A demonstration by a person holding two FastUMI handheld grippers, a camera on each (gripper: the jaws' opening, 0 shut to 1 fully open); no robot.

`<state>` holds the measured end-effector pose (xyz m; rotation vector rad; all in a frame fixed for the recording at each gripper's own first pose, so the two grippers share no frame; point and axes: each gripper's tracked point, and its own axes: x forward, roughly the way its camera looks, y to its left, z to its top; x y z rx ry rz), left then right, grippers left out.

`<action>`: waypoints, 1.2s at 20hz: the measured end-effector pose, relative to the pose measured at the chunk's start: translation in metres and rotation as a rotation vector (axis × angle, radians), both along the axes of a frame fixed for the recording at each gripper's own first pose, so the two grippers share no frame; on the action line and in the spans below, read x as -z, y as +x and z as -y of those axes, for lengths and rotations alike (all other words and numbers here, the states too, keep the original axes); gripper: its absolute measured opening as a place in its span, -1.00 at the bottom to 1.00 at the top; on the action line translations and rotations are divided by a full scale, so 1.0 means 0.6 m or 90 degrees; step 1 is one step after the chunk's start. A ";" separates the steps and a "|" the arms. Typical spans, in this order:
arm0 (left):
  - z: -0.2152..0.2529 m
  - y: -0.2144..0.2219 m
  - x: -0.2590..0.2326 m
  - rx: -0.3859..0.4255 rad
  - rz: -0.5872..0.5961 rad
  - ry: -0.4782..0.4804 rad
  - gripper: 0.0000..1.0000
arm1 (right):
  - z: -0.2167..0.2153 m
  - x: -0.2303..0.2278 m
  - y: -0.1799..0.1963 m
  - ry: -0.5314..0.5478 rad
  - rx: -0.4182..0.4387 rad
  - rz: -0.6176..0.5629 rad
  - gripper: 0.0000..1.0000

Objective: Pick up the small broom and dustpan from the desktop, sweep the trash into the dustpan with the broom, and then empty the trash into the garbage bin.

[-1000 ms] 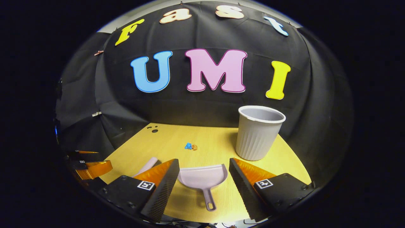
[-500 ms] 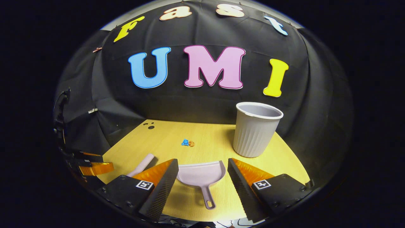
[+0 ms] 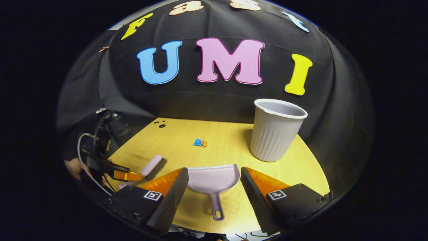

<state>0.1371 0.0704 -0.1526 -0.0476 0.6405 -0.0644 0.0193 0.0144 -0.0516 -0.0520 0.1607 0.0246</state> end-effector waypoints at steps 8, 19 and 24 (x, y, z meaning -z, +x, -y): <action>-0.002 0.077 0.064 0.001 -0.087 0.069 0.89 | 0.063 -0.002 0.006 0.016 0.054 -0.006 0.96; -0.010 0.092 0.087 -0.011 -0.071 0.109 -0.23 | 0.078 0.046 0.032 0.042 0.077 -0.080 0.96; -0.014 0.089 0.084 -0.015 -0.005 0.066 -0.41 | 0.057 0.138 0.043 0.025 0.049 -0.212 0.97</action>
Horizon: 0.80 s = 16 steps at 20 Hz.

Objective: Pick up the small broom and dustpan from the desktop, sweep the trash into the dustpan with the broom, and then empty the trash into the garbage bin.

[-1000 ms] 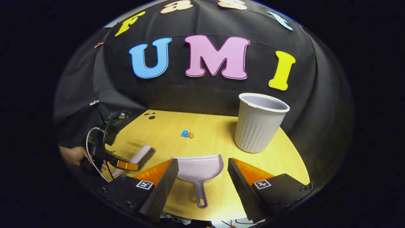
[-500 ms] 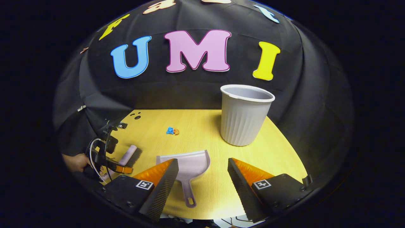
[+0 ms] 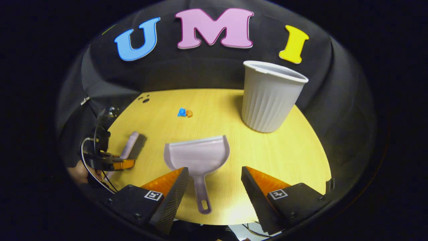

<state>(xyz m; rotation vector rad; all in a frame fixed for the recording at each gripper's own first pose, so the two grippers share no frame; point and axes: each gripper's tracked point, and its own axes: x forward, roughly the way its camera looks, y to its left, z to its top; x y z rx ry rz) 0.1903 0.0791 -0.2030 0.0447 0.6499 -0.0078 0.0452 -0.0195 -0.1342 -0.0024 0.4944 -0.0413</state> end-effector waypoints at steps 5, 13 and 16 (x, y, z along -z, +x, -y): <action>-0.022 -0.039 -0.025 -0.006 0.052 -0.025 -0.51 | -0.026 0.065 -0.001 0.011 -0.039 -0.096 0.96; -0.027 -0.169 -0.056 -0.021 0.108 -0.044 -0.51 | -0.044 0.171 0.028 -0.017 -0.053 -0.200 0.99; -0.023 -0.213 -0.034 -0.050 0.093 -0.070 -0.51 | -0.042 0.192 0.055 -0.030 -0.047 -0.216 0.99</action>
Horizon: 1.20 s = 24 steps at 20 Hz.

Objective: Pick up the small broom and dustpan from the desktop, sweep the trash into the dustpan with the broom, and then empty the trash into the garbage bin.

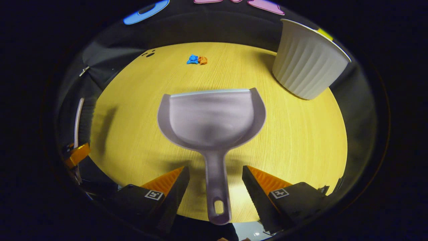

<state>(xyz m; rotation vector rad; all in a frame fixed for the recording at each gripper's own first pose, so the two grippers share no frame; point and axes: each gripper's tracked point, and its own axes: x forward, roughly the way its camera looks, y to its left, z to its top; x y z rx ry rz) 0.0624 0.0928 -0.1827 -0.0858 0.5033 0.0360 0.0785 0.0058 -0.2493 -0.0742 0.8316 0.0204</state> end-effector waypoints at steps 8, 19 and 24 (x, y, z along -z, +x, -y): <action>-0.021 -0.056 0.018 -0.077 -0.022 -0.037 -0.51 | -0.020 0.033 0.043 -0.002 -0.007 -0.038 0.42; 0.017 0.031 -0.021 -0.042 -0.047 -0.010 -0.51 | -0.001 0.027 0.034 0.054 -0.081 -0.038 -0.29; 0.035 0.153 -0.083 -0.005 -0.059 0.031 -0.52 | 0.035 0.023 0.036 0.020 -0.130 -0.042 -0.31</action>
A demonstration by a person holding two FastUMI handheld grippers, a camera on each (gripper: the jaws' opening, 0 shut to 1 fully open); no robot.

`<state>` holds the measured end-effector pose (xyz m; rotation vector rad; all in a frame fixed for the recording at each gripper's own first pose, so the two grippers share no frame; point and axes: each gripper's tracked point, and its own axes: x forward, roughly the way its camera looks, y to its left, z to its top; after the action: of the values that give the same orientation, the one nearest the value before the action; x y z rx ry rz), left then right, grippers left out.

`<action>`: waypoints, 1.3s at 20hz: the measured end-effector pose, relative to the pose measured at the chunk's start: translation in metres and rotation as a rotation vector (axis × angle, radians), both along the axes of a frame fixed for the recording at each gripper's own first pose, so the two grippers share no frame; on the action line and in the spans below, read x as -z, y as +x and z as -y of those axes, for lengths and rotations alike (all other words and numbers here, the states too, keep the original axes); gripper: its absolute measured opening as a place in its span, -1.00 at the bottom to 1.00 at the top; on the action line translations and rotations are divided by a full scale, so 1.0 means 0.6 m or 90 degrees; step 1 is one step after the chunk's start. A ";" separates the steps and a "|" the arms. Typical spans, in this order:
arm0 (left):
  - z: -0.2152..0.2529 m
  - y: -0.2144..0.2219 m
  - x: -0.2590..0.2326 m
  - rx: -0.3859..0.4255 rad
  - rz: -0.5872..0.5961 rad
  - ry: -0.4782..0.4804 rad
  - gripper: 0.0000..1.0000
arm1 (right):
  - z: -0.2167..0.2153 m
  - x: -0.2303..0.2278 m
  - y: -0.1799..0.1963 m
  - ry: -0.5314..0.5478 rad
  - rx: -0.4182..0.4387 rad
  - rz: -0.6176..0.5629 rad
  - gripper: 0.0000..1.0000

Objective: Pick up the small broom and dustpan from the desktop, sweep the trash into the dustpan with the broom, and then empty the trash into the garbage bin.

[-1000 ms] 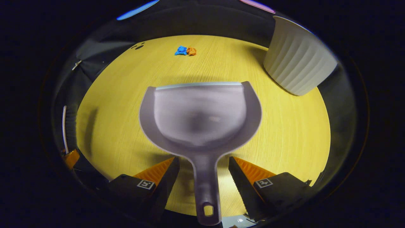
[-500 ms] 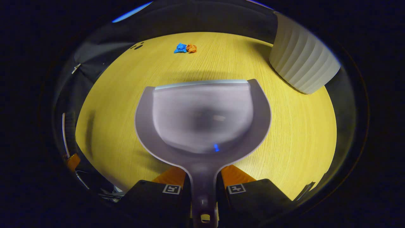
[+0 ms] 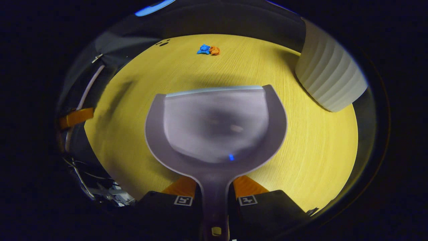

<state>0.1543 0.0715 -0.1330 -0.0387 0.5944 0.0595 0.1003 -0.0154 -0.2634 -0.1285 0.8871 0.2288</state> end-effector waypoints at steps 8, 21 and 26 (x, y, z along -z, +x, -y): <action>0.047 0.242 -0.057 0.039 -0.062 0.014 -0.51 | 0.092 -0.070 0.009 -0.037 -0.088 0.048 -0.31; 0.116 0.463 -0.072 0.275 -0.096 0.315 -0.53 | 0.165 -0.051 -0.011 -0.024 -0.109 -0.014 -0.31; 0.123 0.477 -0.104 0.445 -0.095 0.429 -0.51 | 0.166 -0.051 -0.011 -0.044 -0.111 -0.030 -0.32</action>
<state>0.4408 -0.0020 -0.0709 0.8315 0.6840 -0.4211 0.0938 -0.1151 -0.2331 -0.2668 0.9321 0.3651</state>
